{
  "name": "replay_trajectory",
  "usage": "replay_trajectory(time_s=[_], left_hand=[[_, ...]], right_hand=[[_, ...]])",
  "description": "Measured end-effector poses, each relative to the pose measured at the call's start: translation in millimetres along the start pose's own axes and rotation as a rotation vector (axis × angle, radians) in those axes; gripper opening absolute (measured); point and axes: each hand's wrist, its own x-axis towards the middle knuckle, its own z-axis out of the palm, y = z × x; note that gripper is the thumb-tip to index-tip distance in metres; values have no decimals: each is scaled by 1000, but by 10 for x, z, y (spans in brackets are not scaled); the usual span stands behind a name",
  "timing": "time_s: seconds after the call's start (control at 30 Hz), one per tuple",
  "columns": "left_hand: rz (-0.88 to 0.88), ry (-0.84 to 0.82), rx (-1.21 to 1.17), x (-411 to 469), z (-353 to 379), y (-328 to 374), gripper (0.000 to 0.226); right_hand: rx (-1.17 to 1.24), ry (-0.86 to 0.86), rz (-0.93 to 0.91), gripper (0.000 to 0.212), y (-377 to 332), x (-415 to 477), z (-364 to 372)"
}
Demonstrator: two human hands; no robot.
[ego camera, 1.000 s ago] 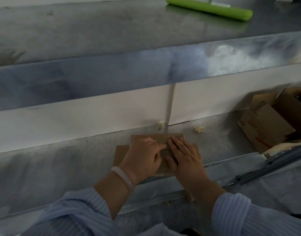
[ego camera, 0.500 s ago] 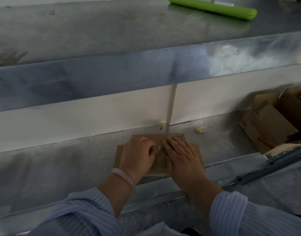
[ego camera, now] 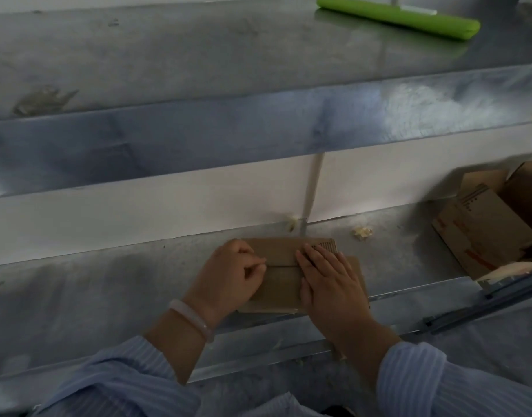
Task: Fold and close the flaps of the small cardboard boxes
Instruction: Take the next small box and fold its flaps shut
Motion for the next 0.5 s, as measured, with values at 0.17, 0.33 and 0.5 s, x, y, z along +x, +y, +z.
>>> replay_trajectory(time_s=[0.17, 0.33, 0.5], left_hand=[[-187, -12, -67, 21, 14, 38, 32], [-272, 12, 0, 3, 82, 102, 20], [-291, 1, -5, 58, 9, 32, 11]], right_hand=[[-8, 3, 15, 55, -107, 99, -27], [10, 24, 16, 54, -103, 73, 46], [-10, 36, 16, 54, -95, 58, 49]])
